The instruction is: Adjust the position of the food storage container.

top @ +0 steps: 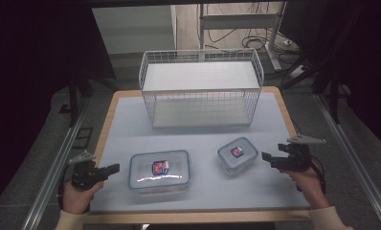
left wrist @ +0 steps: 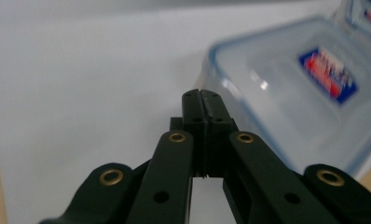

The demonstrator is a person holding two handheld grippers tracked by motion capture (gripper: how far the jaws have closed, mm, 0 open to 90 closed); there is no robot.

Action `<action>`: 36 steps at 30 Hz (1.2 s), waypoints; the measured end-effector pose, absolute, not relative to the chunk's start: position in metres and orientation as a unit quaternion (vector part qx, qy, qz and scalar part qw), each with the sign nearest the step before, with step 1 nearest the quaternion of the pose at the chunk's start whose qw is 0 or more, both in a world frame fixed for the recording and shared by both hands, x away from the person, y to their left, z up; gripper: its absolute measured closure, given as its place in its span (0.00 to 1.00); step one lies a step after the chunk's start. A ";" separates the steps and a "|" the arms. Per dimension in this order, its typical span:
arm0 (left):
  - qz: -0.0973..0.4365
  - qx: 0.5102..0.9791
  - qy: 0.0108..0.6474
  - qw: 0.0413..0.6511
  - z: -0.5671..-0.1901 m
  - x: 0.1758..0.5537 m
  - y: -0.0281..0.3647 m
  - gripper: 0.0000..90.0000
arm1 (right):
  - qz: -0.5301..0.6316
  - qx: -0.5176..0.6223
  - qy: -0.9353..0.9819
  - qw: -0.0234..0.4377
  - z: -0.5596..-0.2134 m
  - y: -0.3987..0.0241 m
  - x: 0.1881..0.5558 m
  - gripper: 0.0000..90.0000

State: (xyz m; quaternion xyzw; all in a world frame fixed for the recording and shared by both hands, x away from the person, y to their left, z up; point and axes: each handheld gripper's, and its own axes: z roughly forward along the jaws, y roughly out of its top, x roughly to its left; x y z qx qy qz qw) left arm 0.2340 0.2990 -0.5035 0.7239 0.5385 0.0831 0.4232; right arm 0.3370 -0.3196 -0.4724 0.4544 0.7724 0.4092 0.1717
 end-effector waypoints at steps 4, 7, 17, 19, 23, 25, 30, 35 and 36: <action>0.074 0.743 0.525 0.409 -0.511 0.221 0.294 1.00 | 0.407 0.455 0.773 0.171 -0.473 -0.319 0.338 0.21; 0.079 0.745 0.521 0.409 -0.508 0.217 0.294 1.00 | 0.405 0.456 0.774 0.171 -0.474 -0.319 0.338 0.21; 0.049 0.788 0.409 0.457 -0.472 0.211 0.231 1.00 | 0.397 0.458 0.778 0.167 -0.479 -0.316 0.340 0.21; 0.042 0.794 0.398 0.457 -0.471 0.212 0.222 1.00 | 0.396 0.458 0.778 0.166 -0.479 -0.315 0.340 0.21; 0.014 0.821 0.357 0.446 -0.473 0.217 0.182 1.00 | 0.395 0.458 0.779 0.163 -0.480 -0.314 0.340 0.21; 0.004 0.835 0.340 0.432 -0.476 0.220 0.164 1.00 | 0.394 0.457 0.780 0.163 -0.481 -0.314 0.340 0.21; -0.012 0.858 0.314 0.406 -0.485 0.224 0.133 1.00 | 0.394 0.457 0.781 0.163 -0.482 -0.314 0.340 0.21; 0.000 0.877 0.310 0.367 -0.499 0.225 0.110 1.00 | 0.388 0.461 0.782 0.160 -0.484 -0.313 0.340 0.21; 0.005 0.879 0.309 0.362 -0.500 0.226 0.108 1.00 | 0.389 0.460 0.782 0.160 -0.484 -0.313 0.340 0.21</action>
